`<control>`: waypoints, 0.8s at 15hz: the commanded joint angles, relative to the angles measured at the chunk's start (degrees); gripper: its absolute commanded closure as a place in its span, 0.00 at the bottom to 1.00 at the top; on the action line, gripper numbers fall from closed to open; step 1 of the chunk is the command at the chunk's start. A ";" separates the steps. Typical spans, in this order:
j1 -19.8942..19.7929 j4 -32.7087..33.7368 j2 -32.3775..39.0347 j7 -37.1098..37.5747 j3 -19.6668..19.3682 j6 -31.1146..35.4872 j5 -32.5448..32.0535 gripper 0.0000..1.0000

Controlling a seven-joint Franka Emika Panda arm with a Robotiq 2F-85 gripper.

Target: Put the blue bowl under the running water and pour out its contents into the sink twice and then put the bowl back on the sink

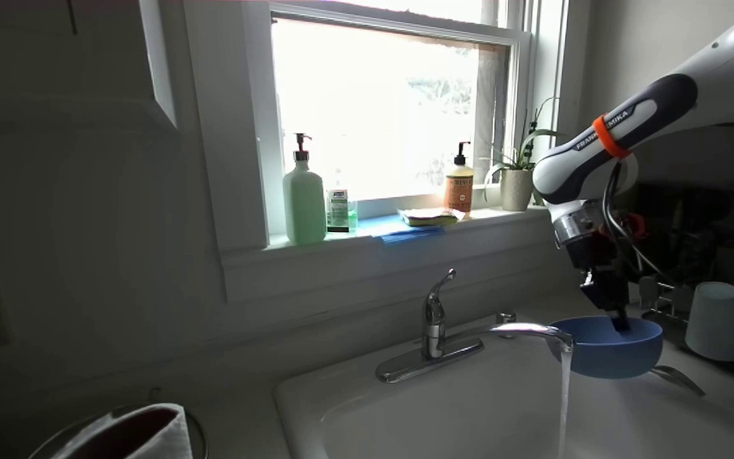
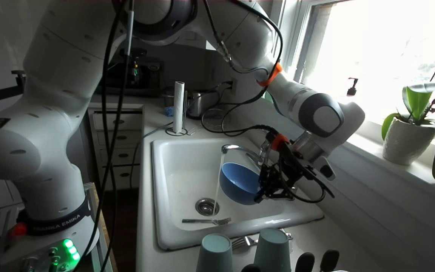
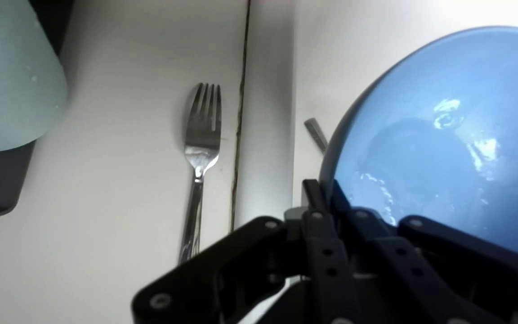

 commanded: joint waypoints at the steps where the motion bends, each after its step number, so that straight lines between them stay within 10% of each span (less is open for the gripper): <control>1: 1.88 -9.93 -6.05 -1.65 0.74 4.87 -1.37 0.99; 12: 5.97 -26.72 -17.85 -6.12 2.35 20.83 -0.26 0.99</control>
